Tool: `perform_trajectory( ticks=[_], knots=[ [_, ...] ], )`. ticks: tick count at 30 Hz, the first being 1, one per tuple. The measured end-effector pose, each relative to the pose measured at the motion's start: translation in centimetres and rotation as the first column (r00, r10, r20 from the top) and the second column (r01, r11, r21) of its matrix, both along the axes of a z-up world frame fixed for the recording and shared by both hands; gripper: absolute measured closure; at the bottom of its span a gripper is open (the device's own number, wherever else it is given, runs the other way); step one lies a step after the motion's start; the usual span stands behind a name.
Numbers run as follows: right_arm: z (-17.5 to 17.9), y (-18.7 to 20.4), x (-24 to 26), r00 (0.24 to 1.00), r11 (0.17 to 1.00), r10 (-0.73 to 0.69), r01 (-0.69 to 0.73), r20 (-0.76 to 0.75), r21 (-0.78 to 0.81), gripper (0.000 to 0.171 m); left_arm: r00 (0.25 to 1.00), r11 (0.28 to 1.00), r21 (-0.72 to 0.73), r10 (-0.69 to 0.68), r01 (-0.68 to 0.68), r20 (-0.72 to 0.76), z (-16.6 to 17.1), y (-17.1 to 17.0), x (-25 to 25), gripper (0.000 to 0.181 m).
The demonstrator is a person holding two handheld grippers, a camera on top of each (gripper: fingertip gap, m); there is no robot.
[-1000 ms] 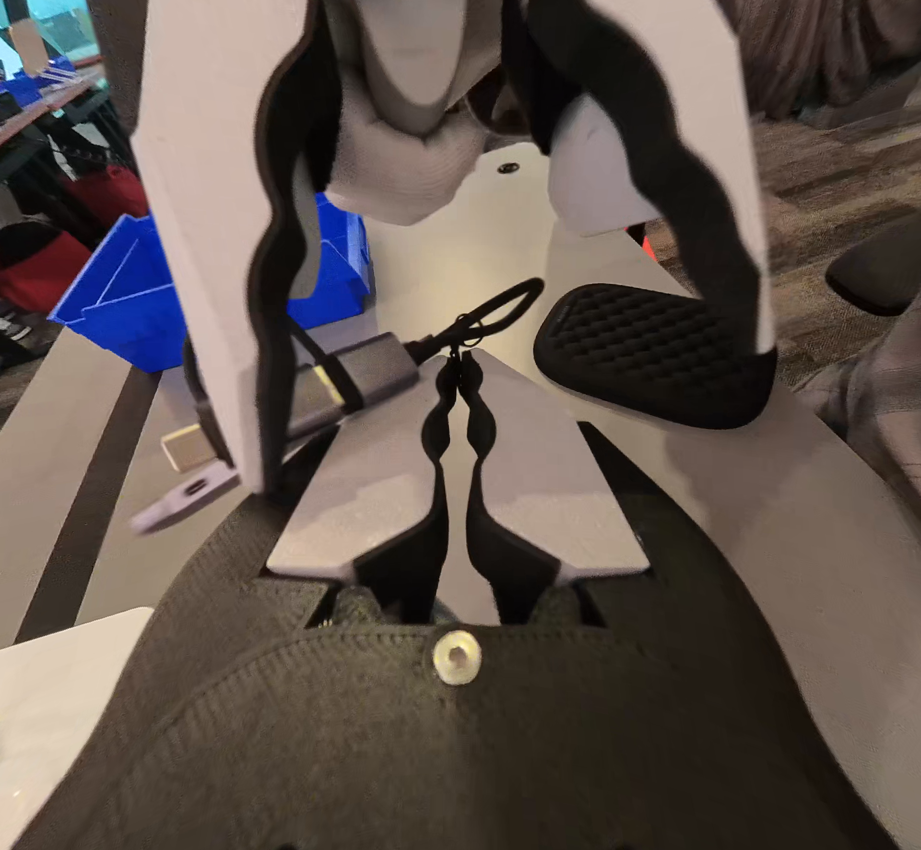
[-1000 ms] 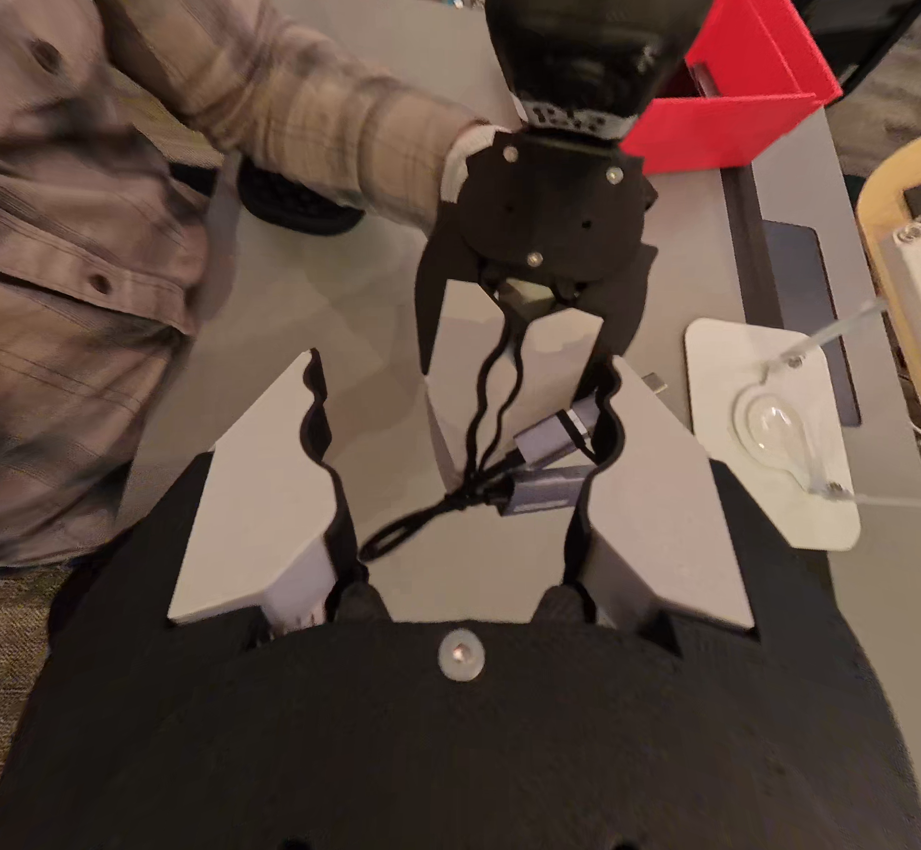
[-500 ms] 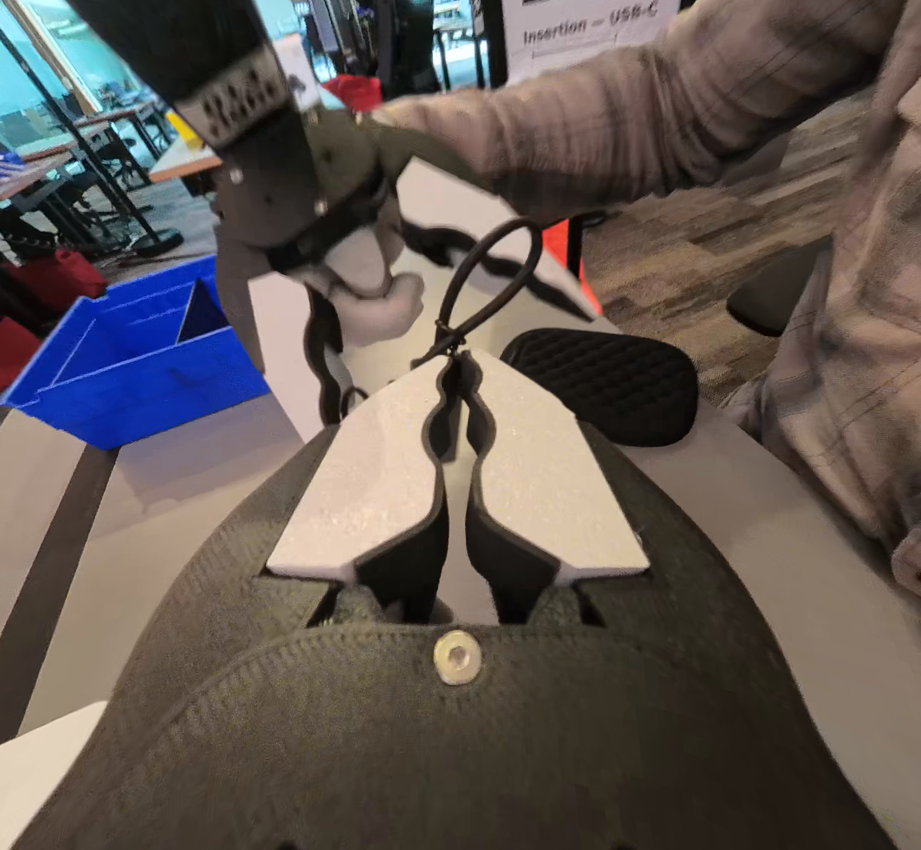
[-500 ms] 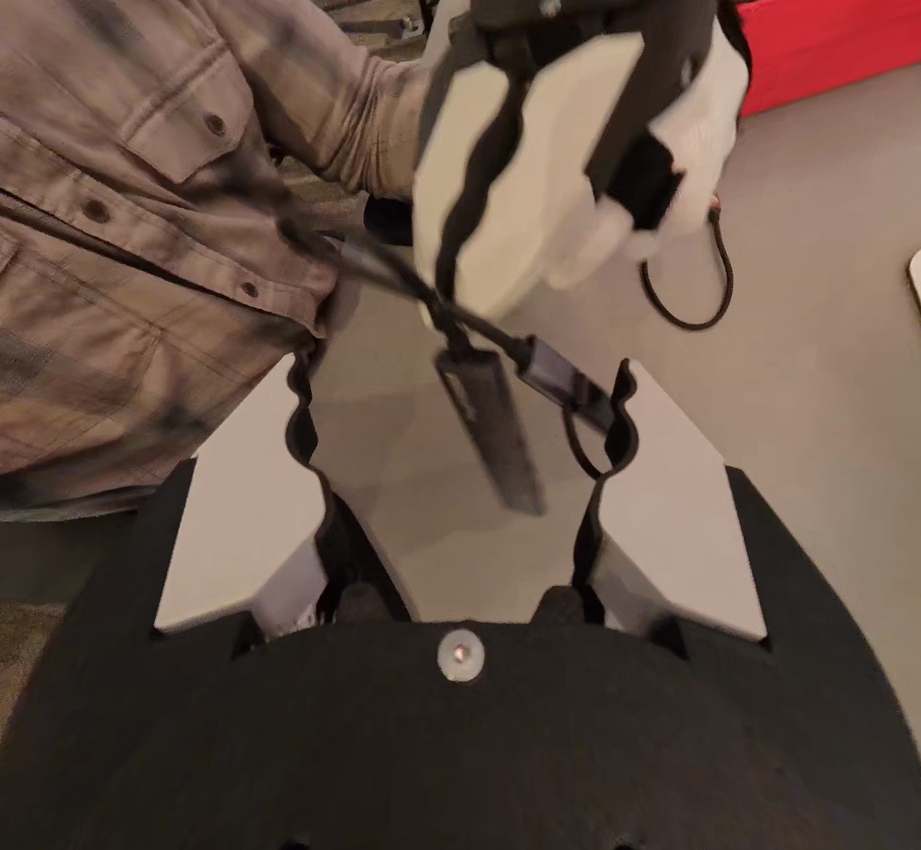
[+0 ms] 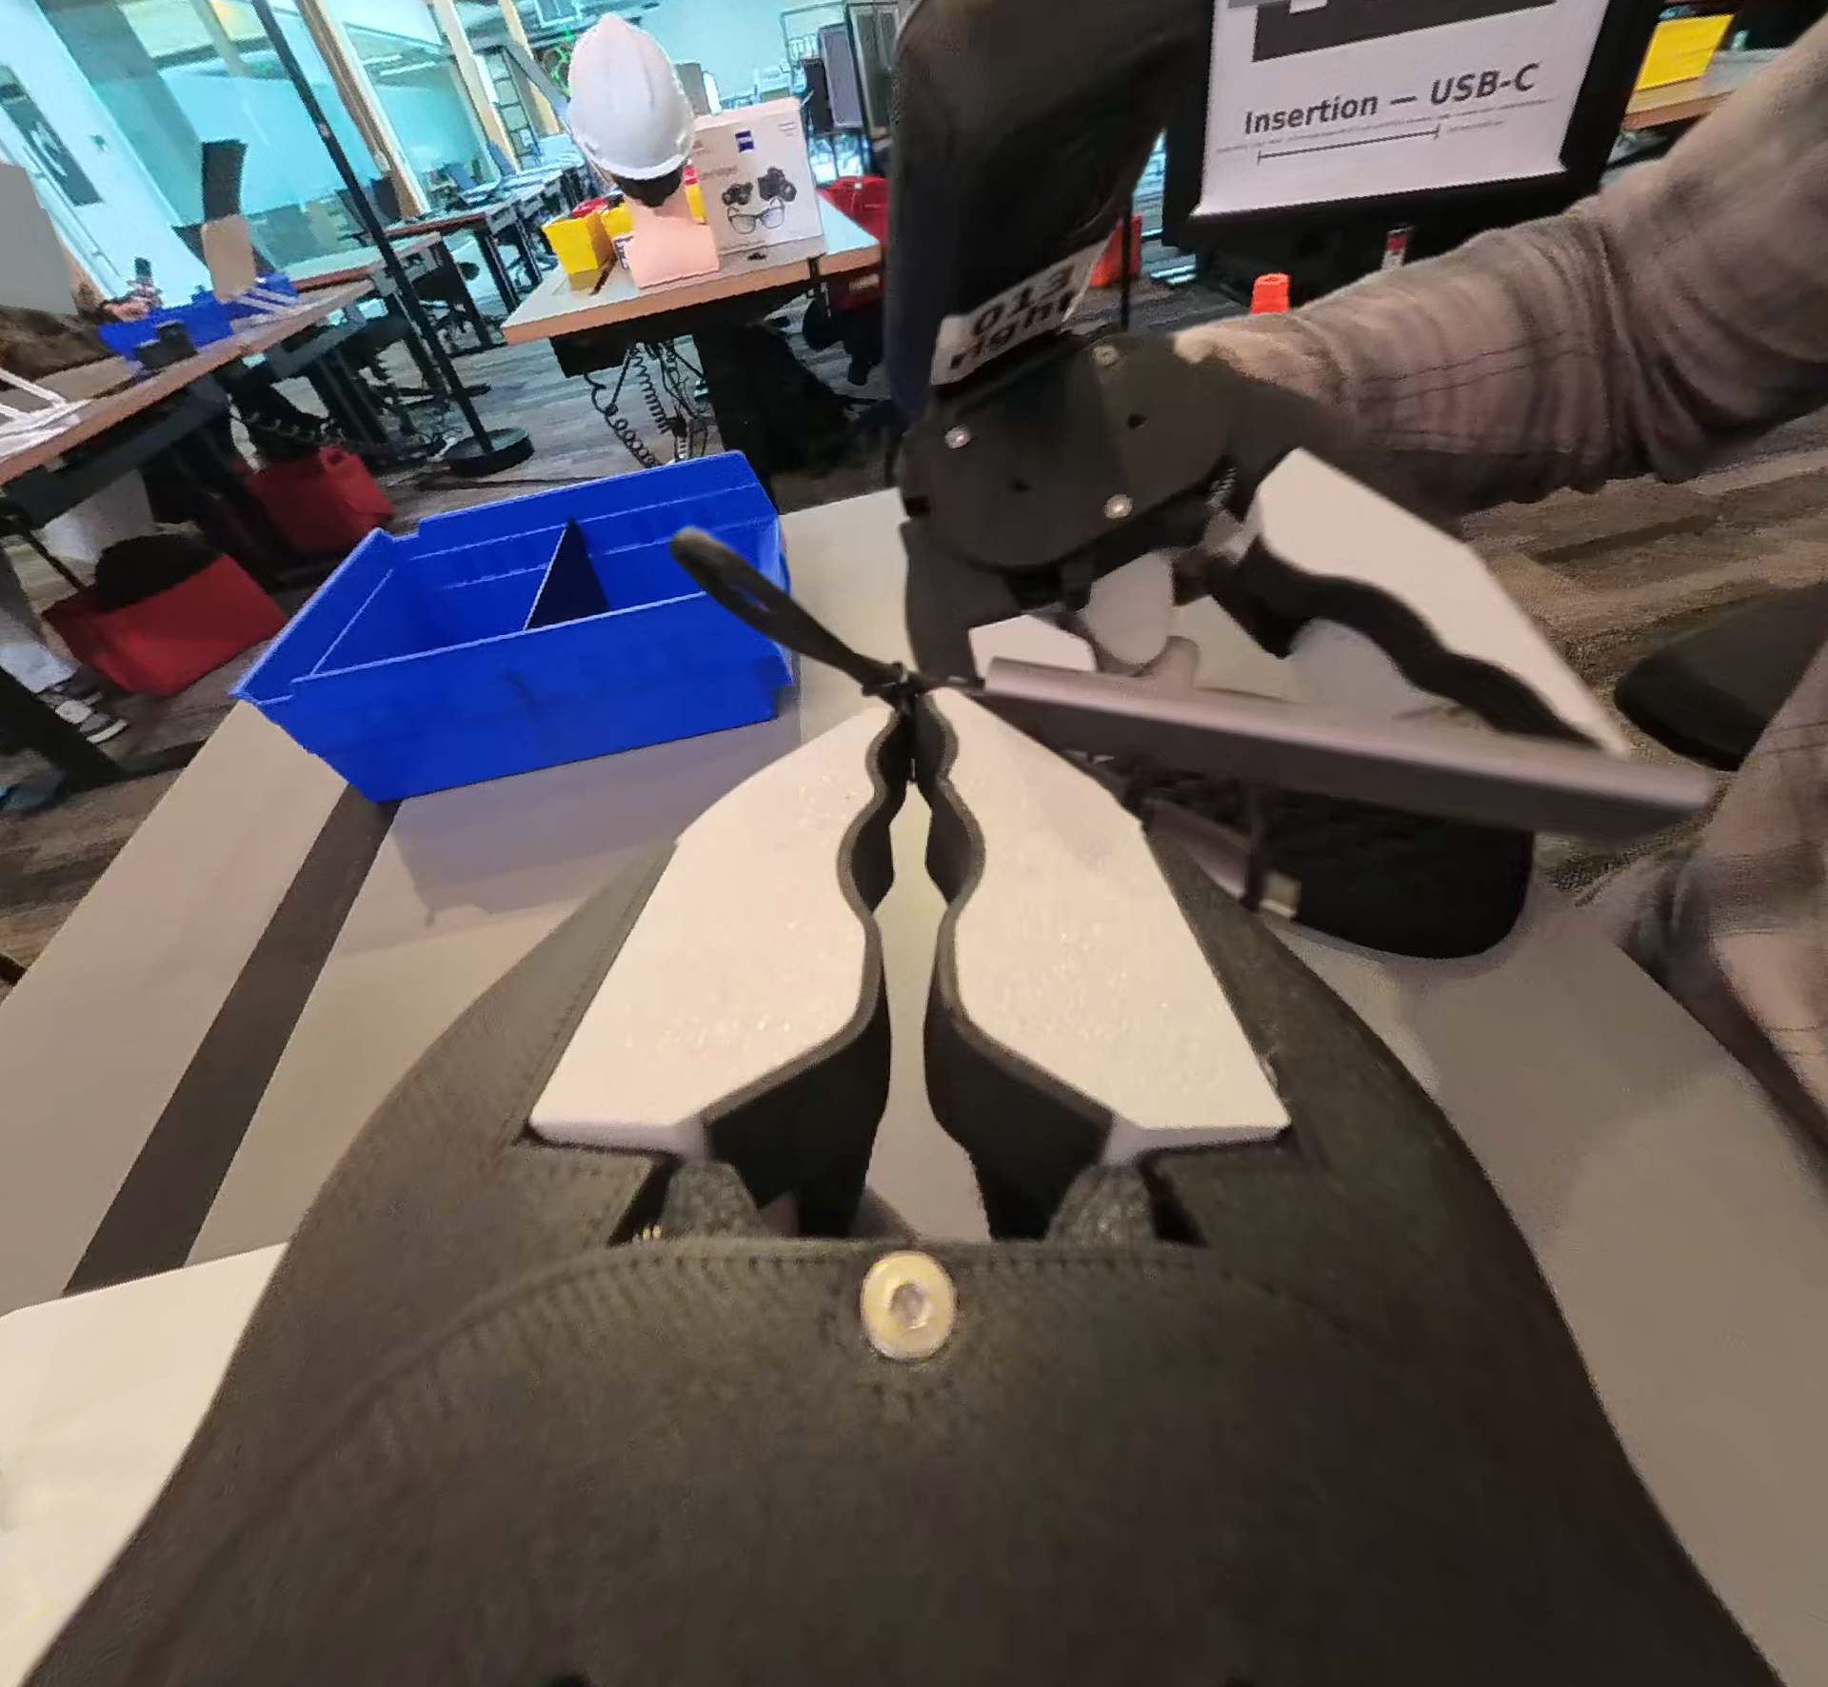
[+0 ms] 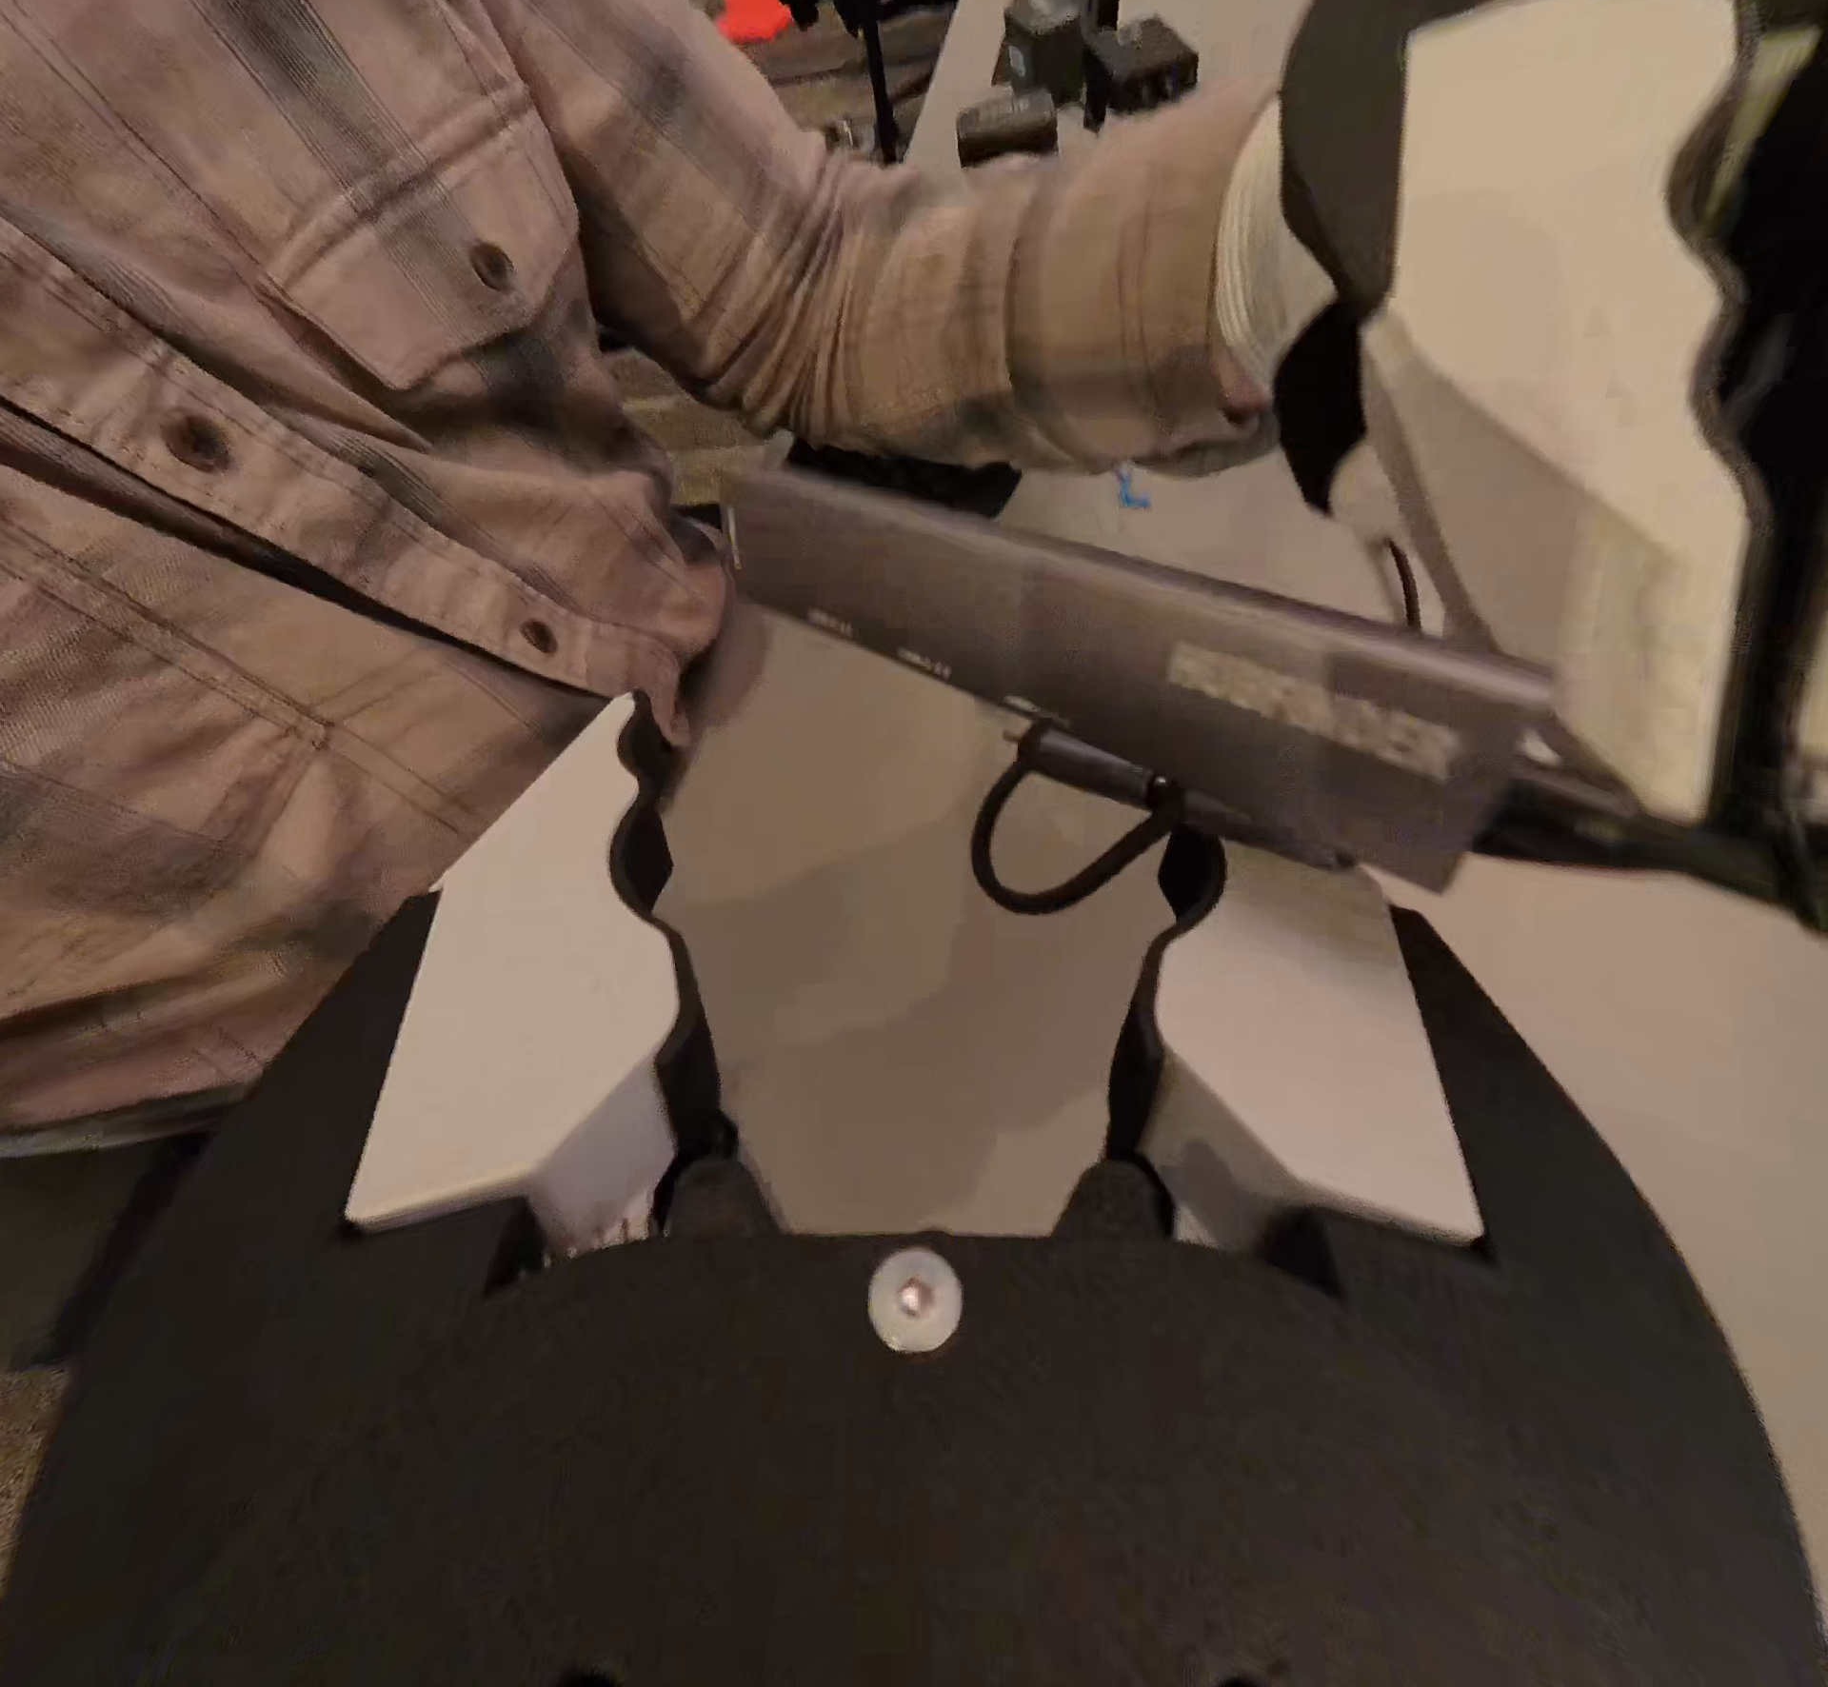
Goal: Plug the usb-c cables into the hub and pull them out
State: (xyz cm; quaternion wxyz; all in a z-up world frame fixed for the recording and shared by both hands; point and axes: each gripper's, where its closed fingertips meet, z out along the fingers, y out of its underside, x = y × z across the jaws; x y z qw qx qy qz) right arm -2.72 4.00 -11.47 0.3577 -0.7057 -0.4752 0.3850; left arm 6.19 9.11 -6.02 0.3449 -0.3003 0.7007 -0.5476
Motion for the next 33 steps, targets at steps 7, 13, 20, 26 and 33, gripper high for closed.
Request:
perform_trajectory(
  ticks=[7,13,20,26,33],
  knots=[
    [1.4,-1.1,-3.1,0.999,0.997,0.048,-0.047,-0.017,0.067,0.087,0.991,0.99,0.043,0.136,-0.136,0.004,-0.2,1.9,1.0,0.18],
    [4.6,-0.5,-3.3,0.999,0.983,0.044,-0.043,-0.003,0.176,0.084,0.984,0.967,0.196,0.175,-0.166,-0.033,-2.2,1.5,1.7,0.18],
    [5.9,2.2,-1.1,0.991,0.966,-0.07,0.039,0.115,0.256,0.068,0.99,0.962,0.268,0.085,-0.054,-0.108,-4.3,-0.8,1.3,0.181],
    [4.5,4.4,1.2,0.953,0.953,-0.16,0.08,0.259,0.292,0.059,0.987,0.96,0.272,-0.015,0.059,-0.162,-5.6,-2.7,0.7,0.181],
    [0.9,5.8,6.2,0.905,0.963,-0.221,0.142,0.364,0.23,0.051,0.978,0.963,0.209,-0.138,0.169,-0.154,-4.8,-4.5,-0.4,0.18]
  ],
)
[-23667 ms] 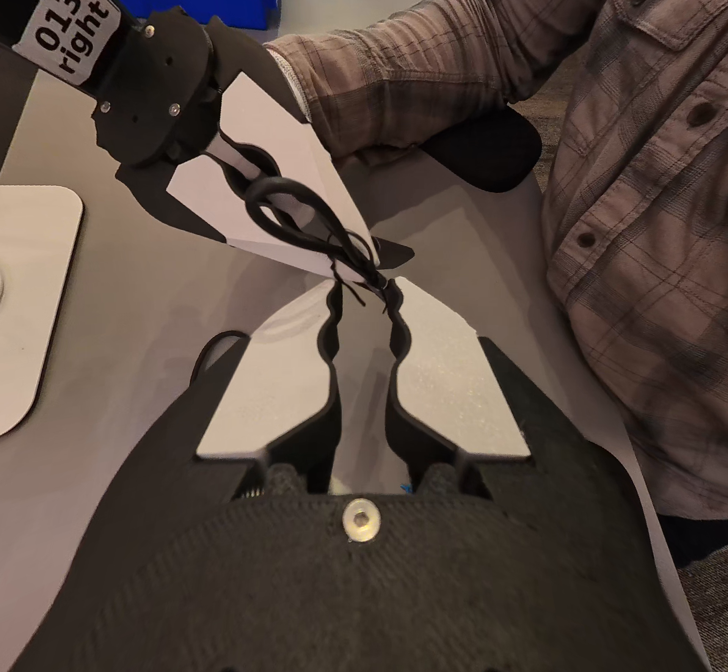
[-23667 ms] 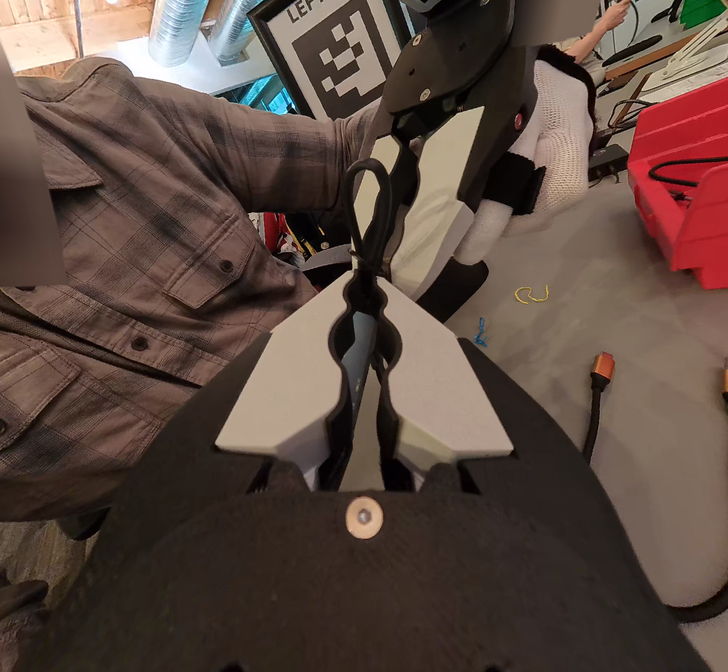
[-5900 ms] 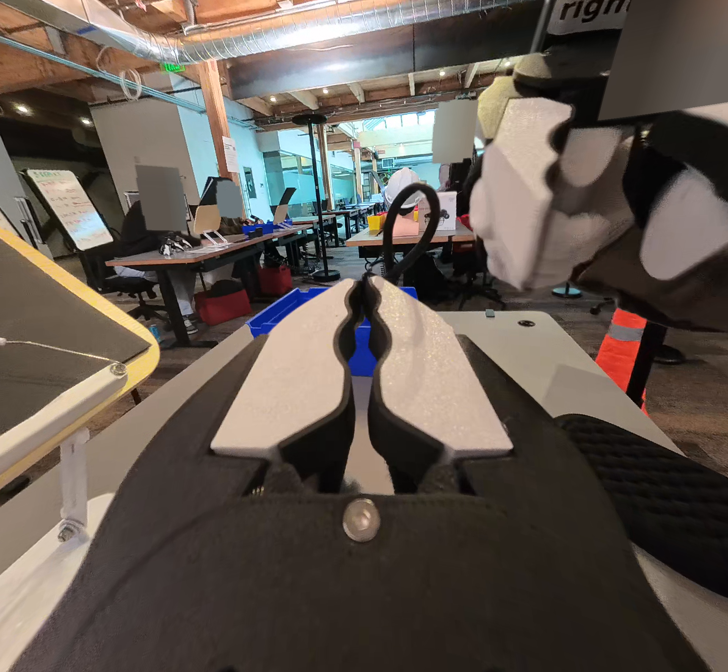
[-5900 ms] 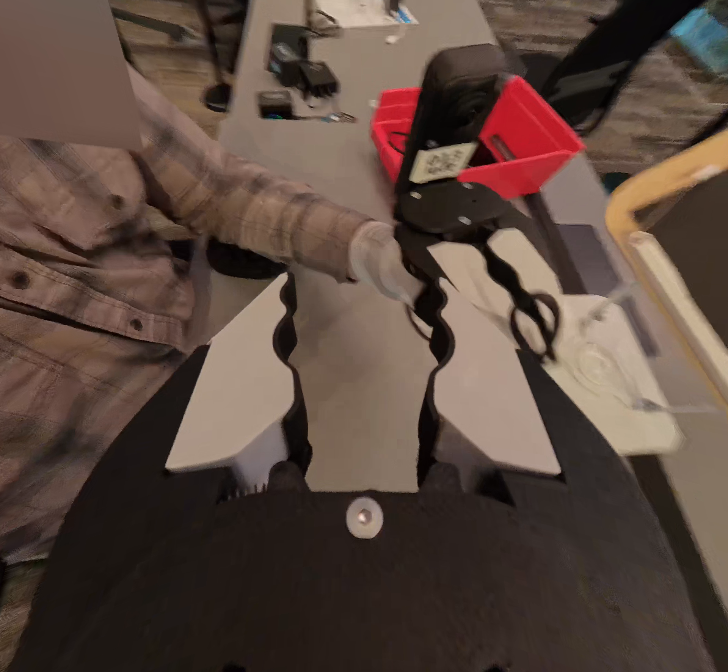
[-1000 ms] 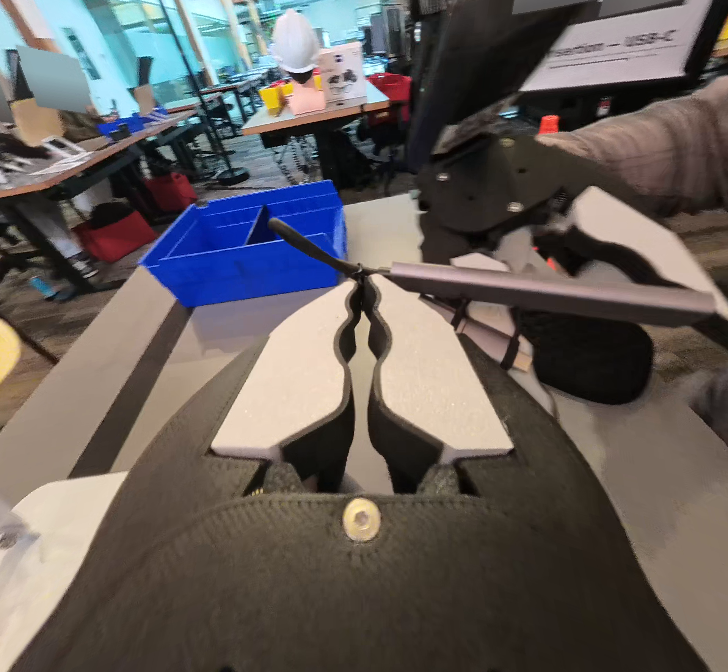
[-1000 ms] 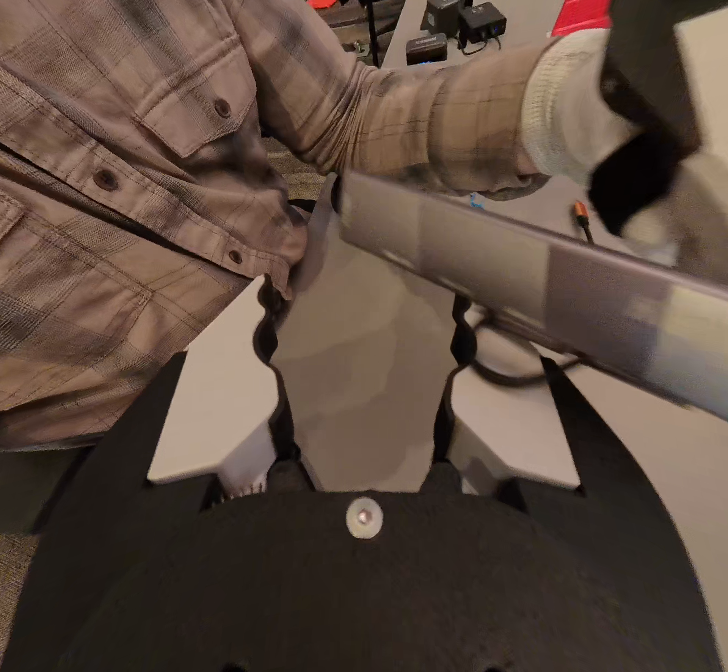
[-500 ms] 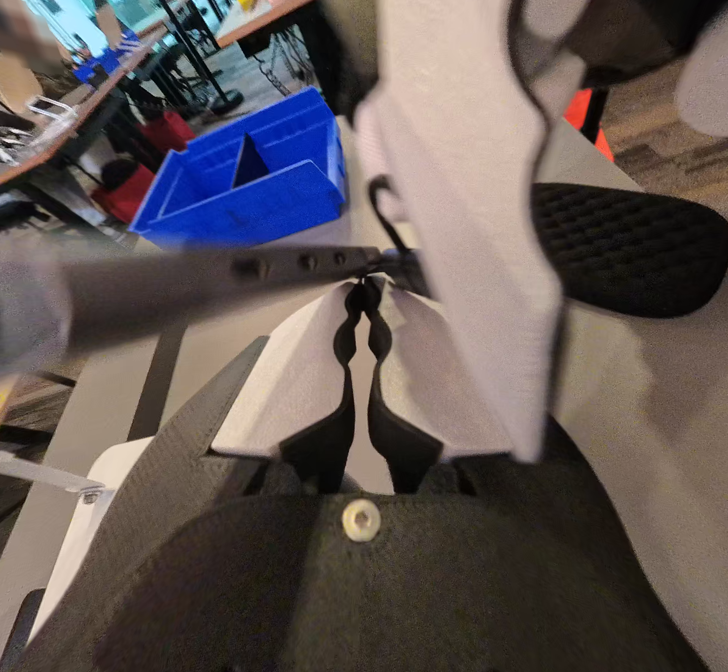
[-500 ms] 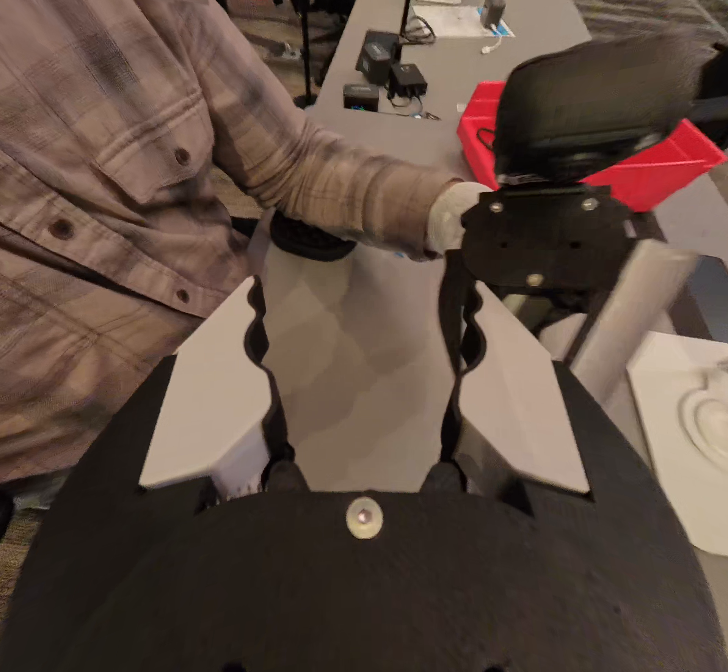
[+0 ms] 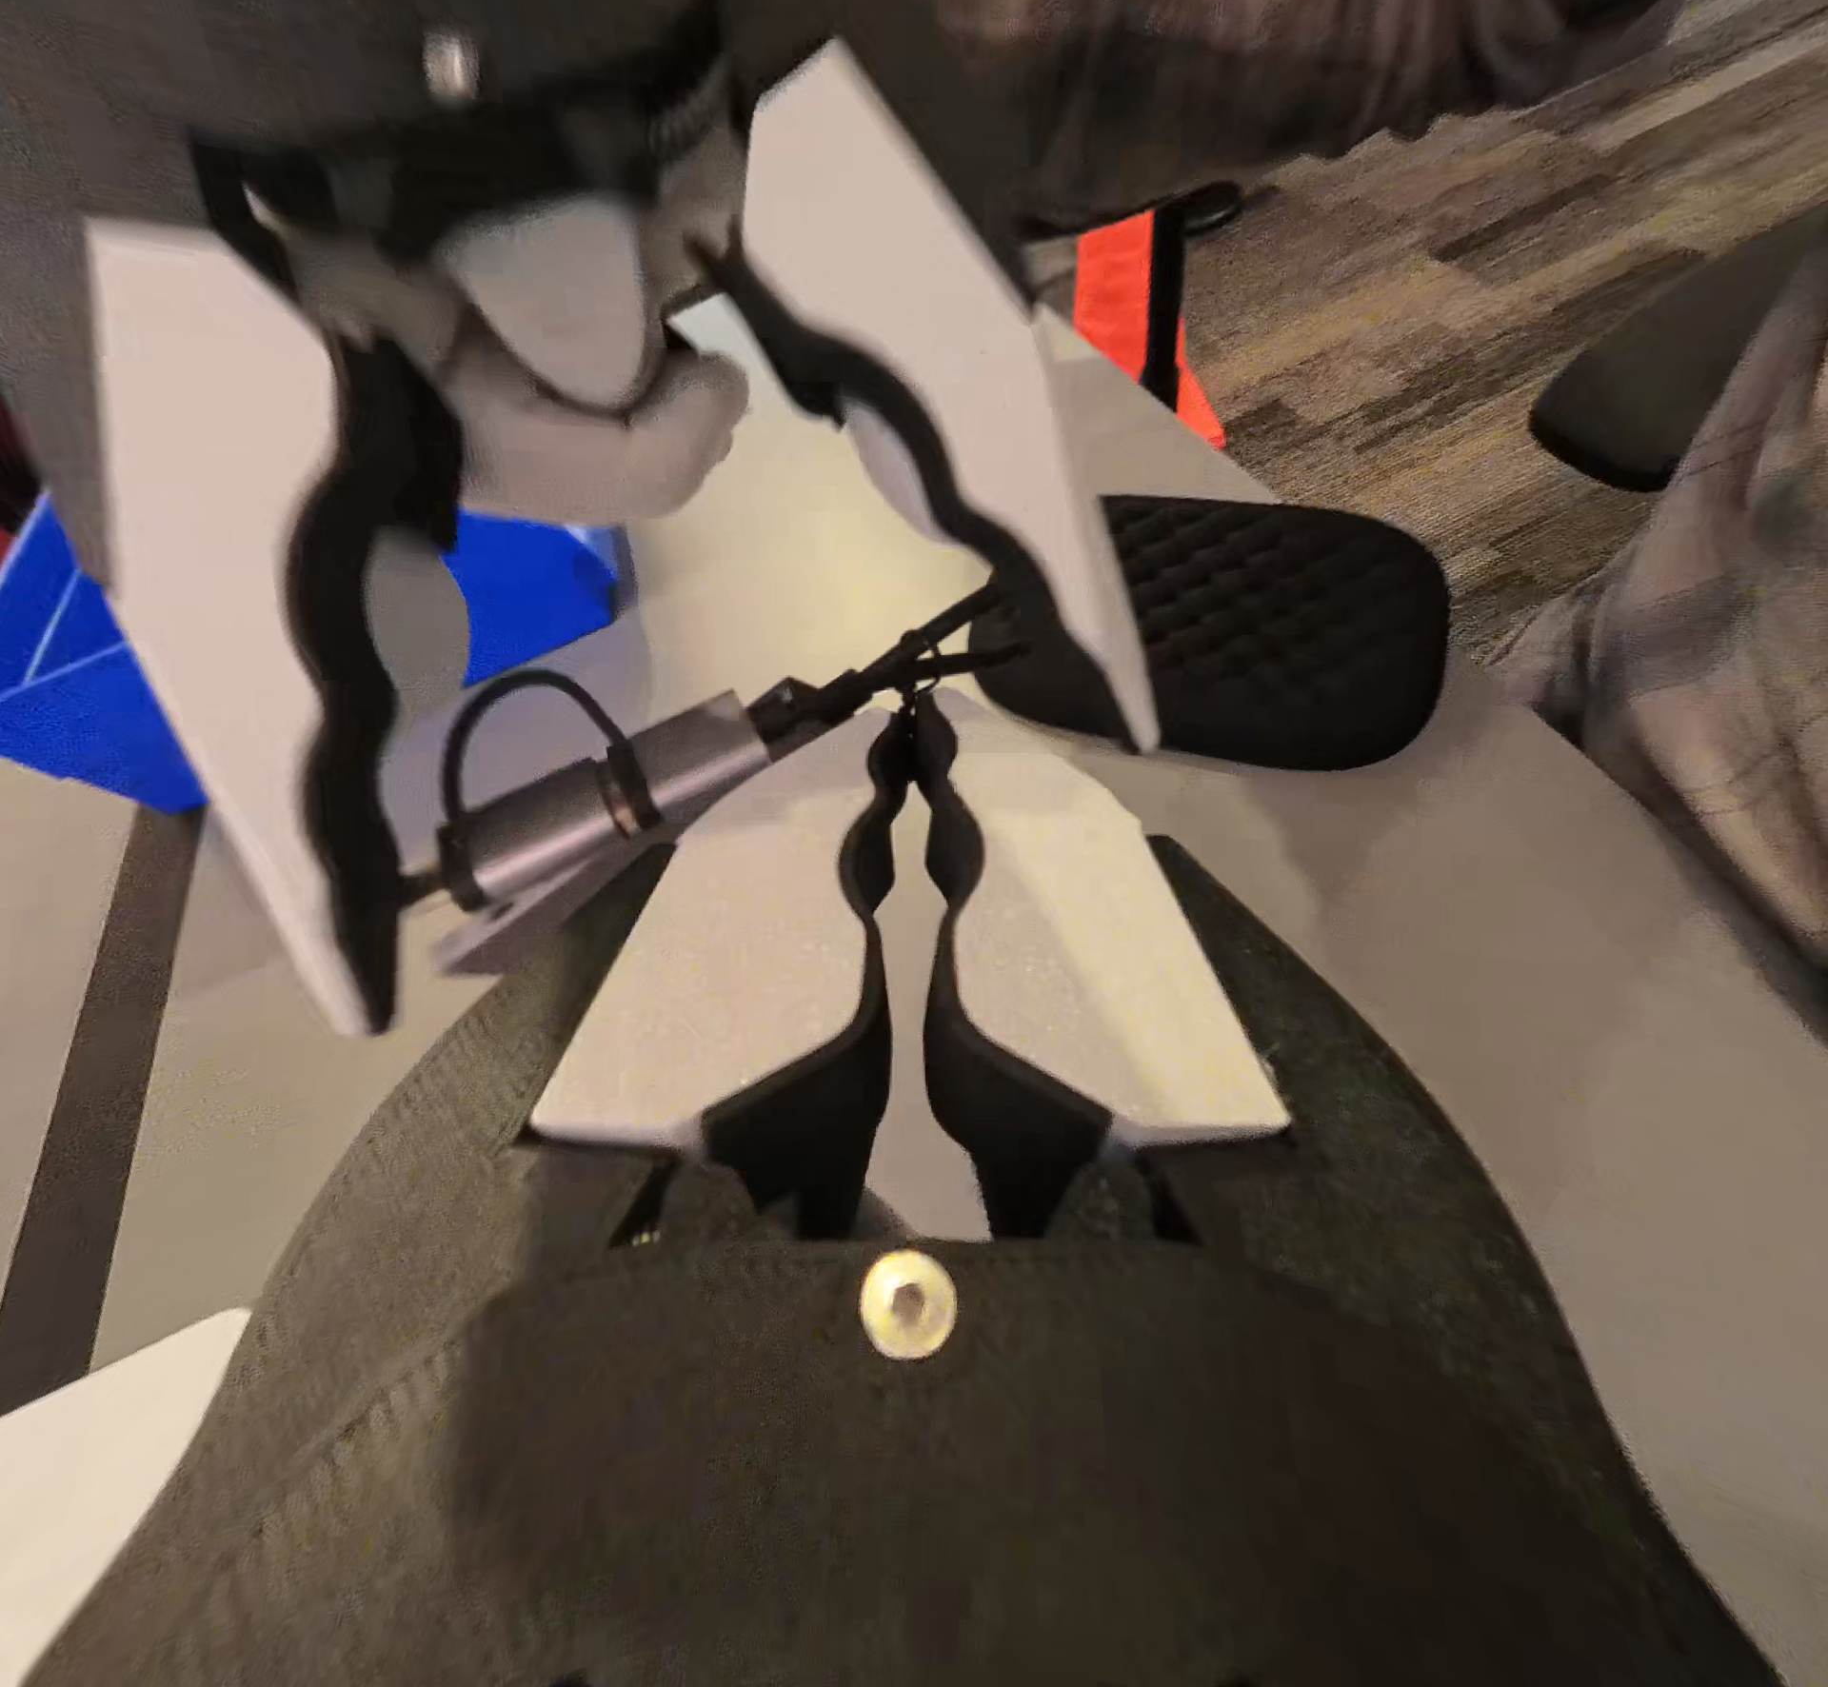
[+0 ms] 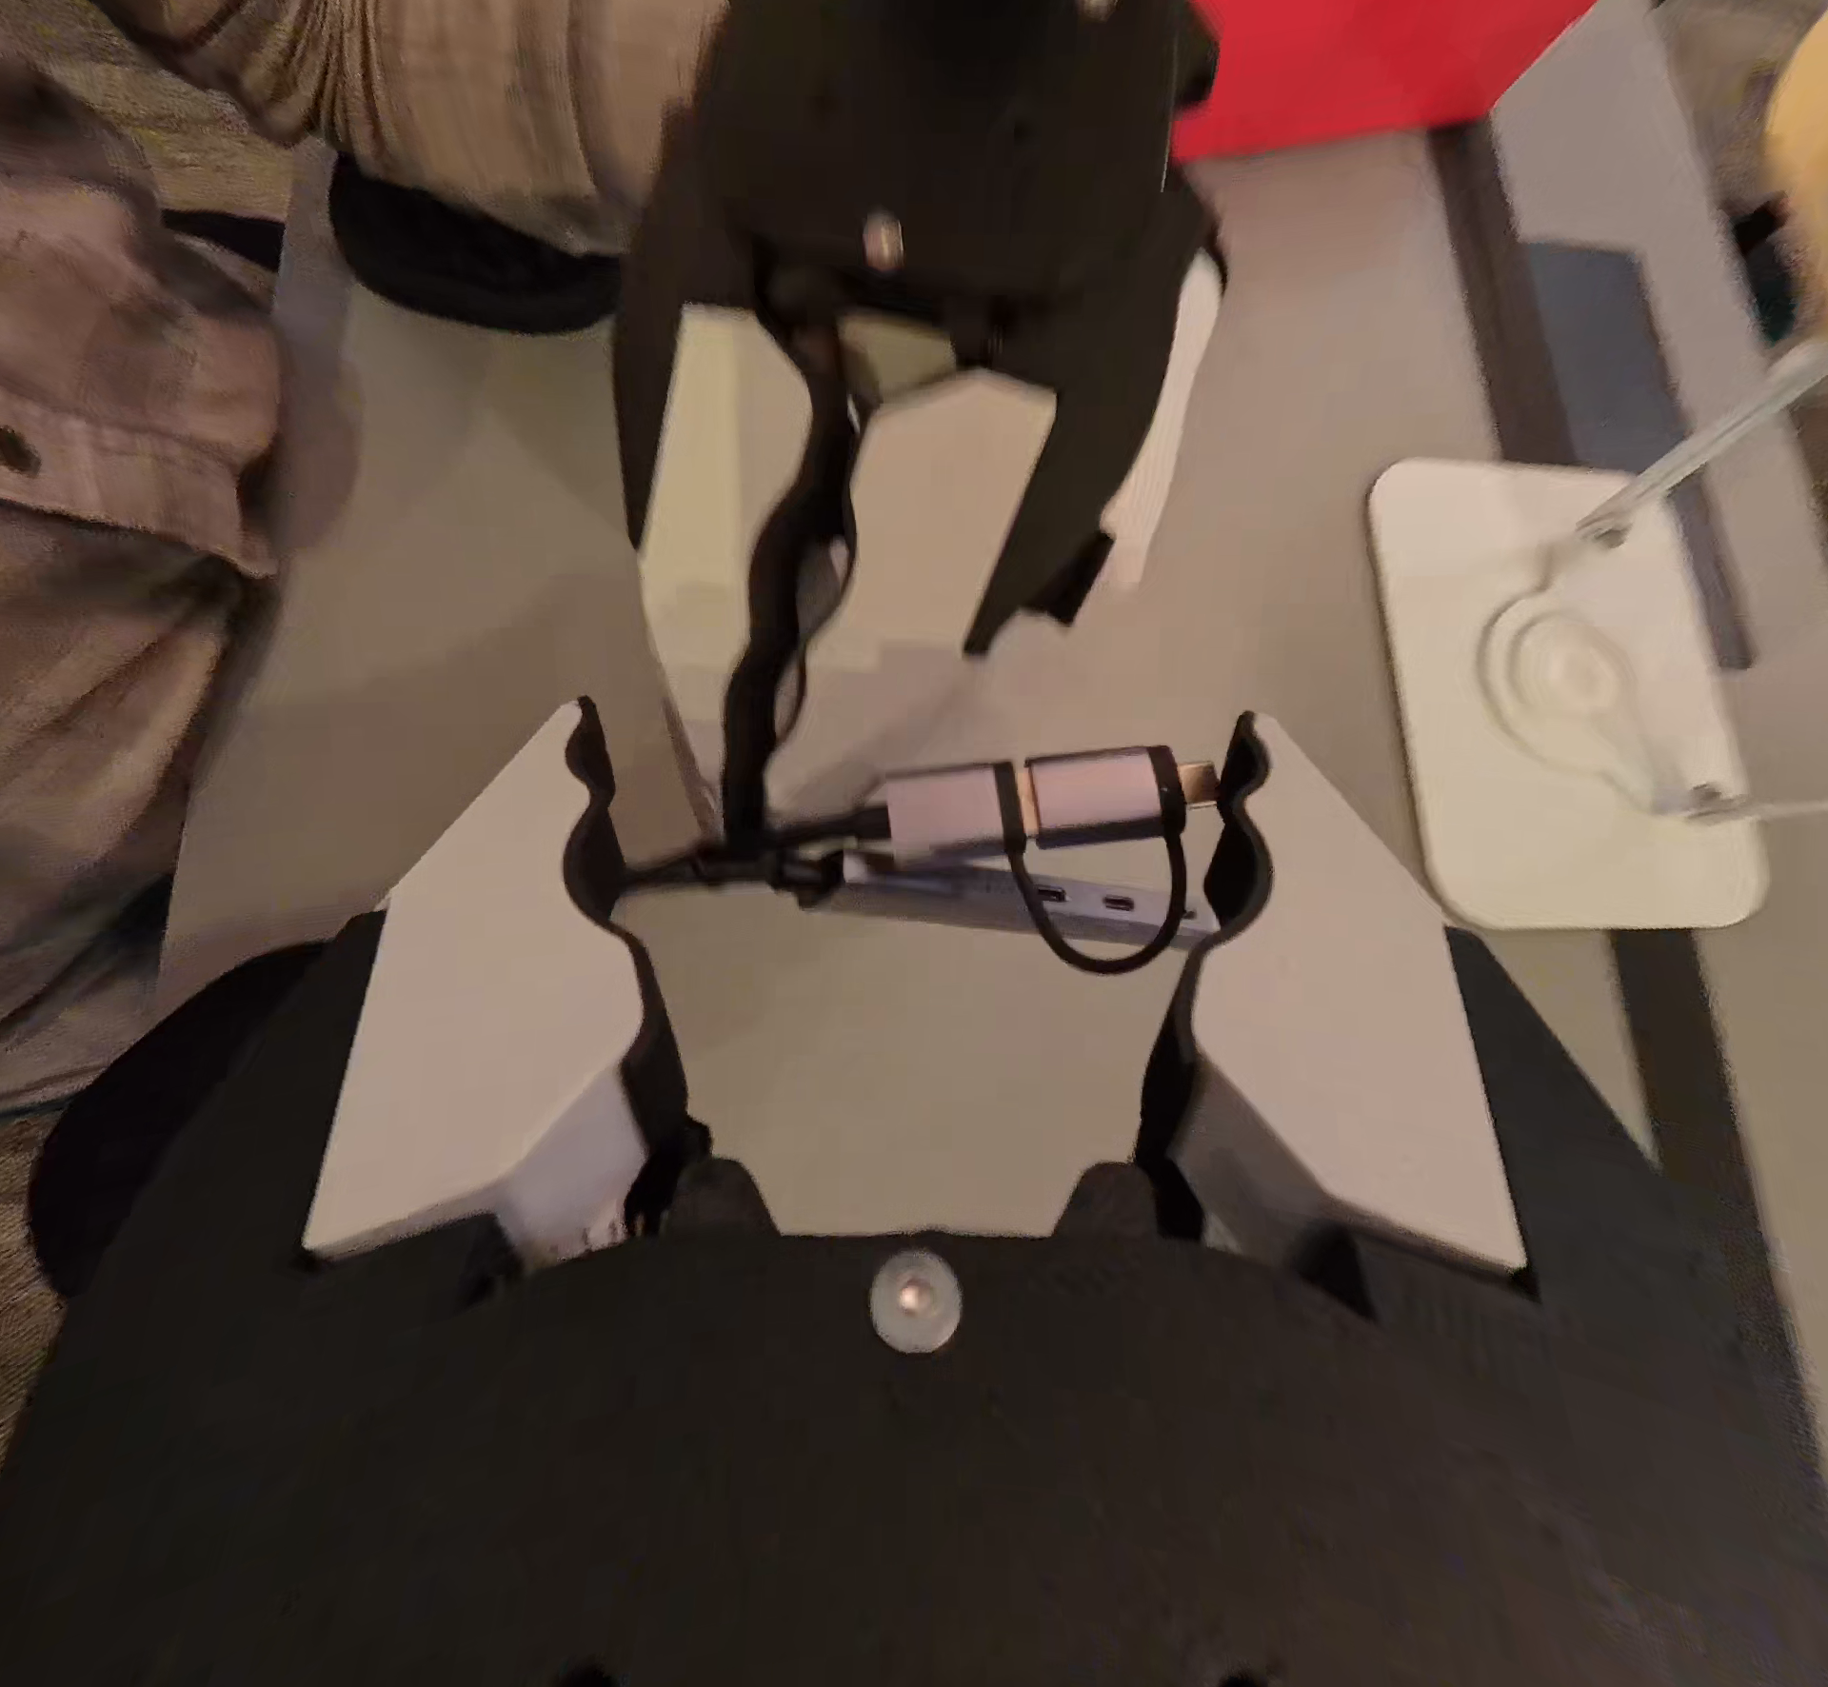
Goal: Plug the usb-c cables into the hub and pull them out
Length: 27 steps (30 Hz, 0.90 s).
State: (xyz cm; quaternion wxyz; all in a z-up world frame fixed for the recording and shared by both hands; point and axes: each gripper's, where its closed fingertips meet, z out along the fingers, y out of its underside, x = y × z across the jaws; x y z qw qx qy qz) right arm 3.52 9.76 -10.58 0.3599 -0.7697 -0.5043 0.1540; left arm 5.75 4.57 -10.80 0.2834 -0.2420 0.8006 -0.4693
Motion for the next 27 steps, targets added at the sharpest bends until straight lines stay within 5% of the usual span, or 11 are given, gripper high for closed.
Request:
perform_trajectory(
  ticks=[5,11,21,27],
  knots=[
    [-1.1,-1.5,-0.1,0.98,0.992,0.006,-0.031,-0.2,-0.126,0.05,0.998,0.997,-0.045,-0.055,0.056,0.008,0.3,-1.0,-0.4,0.18],
    [1.9,-3.0,-1.6,0.808,0.974,-0.012,-0.125,-0.589,-0.191,0.032,0.99,0.98,-0.146,-0.124,0.132,0.063,2.3,-1.4,-1.5,0.18],
    [2.1,-4.7,-1.9,0.681,0.972,0.041,-0.198,-0.731,-0.13,0.04,0.973,0.904,-0.366,-0.179,0.221,0.145,5.3,-0.7,-2.6,0.179],
    [-2.3,-5.7,-4.7,0.853,0.973,0.075,-0.176,-0.517,-0.149,0.058,0.988,0.902,-0.41,-0.09,0.135,0.128,5.2,1.0,-1.3,0.179]
  ],
)
